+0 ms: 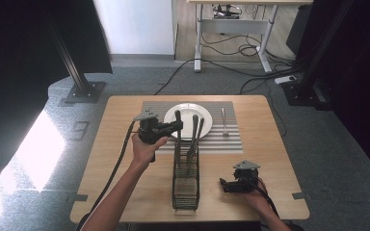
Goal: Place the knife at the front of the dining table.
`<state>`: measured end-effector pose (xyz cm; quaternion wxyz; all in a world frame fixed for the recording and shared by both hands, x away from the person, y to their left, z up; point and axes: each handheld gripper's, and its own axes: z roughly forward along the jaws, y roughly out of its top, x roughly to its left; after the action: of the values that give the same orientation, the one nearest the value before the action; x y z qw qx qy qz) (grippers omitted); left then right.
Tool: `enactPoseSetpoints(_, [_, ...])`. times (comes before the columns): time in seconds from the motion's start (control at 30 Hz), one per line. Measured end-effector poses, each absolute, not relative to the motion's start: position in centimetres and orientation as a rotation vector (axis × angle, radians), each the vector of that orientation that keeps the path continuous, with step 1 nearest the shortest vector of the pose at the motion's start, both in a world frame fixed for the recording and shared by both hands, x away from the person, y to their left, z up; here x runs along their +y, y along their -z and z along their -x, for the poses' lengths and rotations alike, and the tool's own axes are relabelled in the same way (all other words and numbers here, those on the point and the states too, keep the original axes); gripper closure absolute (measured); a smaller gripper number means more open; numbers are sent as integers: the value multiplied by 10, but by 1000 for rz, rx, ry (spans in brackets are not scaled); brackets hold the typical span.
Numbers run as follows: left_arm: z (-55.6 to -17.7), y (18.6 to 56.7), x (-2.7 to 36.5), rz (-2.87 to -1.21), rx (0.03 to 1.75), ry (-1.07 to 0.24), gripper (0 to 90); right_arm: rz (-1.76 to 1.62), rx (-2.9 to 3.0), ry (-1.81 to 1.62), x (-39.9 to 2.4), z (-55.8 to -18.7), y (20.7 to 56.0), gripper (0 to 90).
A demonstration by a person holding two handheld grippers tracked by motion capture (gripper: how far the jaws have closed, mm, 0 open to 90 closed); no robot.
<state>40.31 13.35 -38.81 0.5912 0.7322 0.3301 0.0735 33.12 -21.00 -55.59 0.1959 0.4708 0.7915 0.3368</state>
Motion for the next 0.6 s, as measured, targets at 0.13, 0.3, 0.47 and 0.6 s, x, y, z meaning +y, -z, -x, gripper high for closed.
enactPoseSetpoints(0.13, [-401, 382, 137, -1693, 762, -191, 840, -1320, 2217, -943, -210, -331, 556, 14])
enactPoseSetpoints(0.3, [-398, 367, 146, -1641, 753, -201, 840, -1320, 2217, -943, -210, -331, 556, 14])
enactPoseSetpoints(0.47, [-397, 360, 156, -1596, 753, -193, 840, -1320, 2218, -943, -210, -331, 556, 14])
enactPoseSetpoints(0.6, [-397, 353, 162, -1584, 748, -197, 841, -1320, 2218, -944, -210, -331, 556, 13])
